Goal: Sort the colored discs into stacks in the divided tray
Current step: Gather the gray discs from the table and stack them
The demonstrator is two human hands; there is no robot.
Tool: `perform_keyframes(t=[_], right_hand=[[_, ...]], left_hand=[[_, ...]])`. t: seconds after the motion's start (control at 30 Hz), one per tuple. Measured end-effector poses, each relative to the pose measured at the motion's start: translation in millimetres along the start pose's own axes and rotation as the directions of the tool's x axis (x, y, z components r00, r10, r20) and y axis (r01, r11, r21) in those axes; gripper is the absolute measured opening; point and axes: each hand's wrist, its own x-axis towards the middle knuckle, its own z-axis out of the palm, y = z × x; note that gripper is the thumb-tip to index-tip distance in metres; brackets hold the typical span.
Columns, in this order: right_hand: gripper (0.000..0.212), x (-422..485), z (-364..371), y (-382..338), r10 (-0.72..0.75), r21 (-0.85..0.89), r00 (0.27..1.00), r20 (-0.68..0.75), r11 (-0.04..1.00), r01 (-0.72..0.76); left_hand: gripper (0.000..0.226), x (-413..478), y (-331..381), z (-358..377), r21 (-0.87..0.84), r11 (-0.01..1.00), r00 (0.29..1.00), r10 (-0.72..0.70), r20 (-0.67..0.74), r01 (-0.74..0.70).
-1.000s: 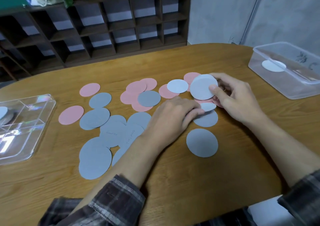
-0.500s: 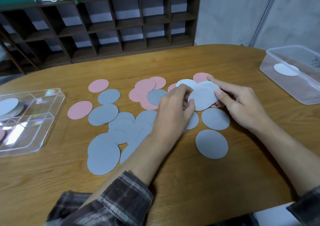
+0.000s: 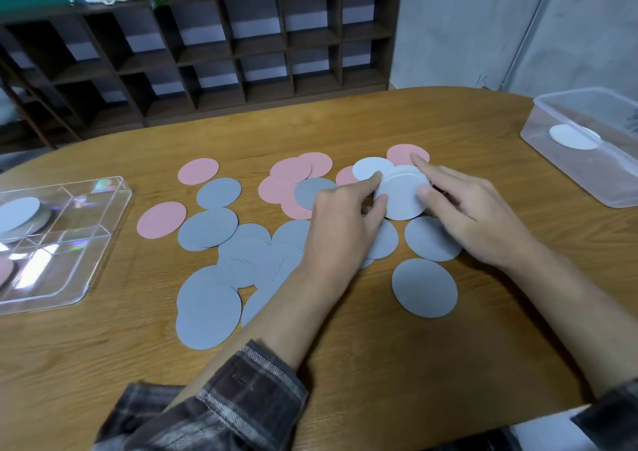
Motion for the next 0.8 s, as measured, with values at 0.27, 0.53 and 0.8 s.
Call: perform_keyframes(t=[0.27, 0.53, 0.8], right_hand=[[0.043, 0.4, 1.5, 2.8, -0.073, -0.09, 0.995, -0.062, 0.994, 0.067], [0.032, 5.3, -7.7, 5.3, 0.056, -0.004, 0.986, -0.157, 0.998, -0.058], [0.033, 8.4, -8.1, 13.0, 0.107, -0.012, 0.966, -0.237, 0.994, -0.113]], left_hand=[[0.031, 1.2, 1.3, -0.2, 0.022, 0.999, 1.0, 0.027, -0.01, -0.027], [0.032, 4.1, -4.1, -2.3, 0.14, 0.989, 0.997, 0.03, 0.065, -0.039], [0.05, 26.1, -12.5, 3.1, 0.283, 0.952, 0.955, 0.028, 0.296, -0.116]])
